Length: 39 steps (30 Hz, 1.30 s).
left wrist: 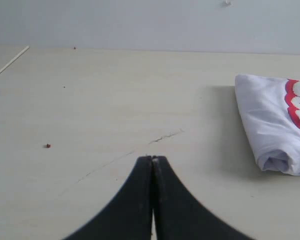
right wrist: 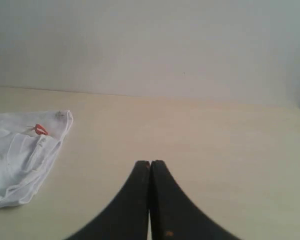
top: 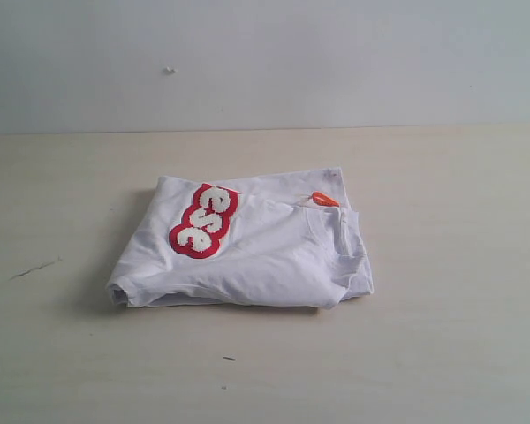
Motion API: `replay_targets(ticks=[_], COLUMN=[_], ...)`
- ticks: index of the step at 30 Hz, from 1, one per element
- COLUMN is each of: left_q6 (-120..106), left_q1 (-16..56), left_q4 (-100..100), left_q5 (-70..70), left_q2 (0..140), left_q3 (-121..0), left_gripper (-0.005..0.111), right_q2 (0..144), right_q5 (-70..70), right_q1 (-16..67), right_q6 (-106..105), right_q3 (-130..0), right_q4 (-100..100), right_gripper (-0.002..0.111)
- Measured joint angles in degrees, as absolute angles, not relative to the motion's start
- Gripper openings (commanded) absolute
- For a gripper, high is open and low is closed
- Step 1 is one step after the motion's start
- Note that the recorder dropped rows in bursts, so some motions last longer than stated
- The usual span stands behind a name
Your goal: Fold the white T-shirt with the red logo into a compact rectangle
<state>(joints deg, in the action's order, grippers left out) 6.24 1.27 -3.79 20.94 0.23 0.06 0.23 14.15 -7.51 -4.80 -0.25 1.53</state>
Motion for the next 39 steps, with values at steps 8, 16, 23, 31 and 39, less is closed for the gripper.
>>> replay_targets(ticks=[8,16,23,31,39], left_q6=[6.2,6.2,6.2,6.2,6.2], left_q1=[1.3,1.3,1.3,1.3,1.3], left_q4=[-3.8,-3.8,-3.8,-3.8,-3.8], left_q5=[20.9,20.9,20.9,20.9,20.9], left_q2=[0.2,0.2,0.2,0.2,0.2], left_q3=[0.1,0.1,0.1,0.1,0.1], left_gripper=[0.000,0.000,0.000,0.000,0.000], right_q2=[0.2,0.2,0.2,0.2,0.2], right_q5=[15.7,15.7,15.7,15.7,15.7], right_q1=[-7.5,-7.5,-7.5,-7.5,-7.5], right_q6=[-4.6,-4.4,-4.3,-4.3,-4.3], right_q3=[-0.2,-0.2,-0.2,-0.2,-0.2], right_q4=[1.5,2.5,2.6,2.6,2.9], right_gripper=[0.000,0.000,0.000,0.000,0.000])
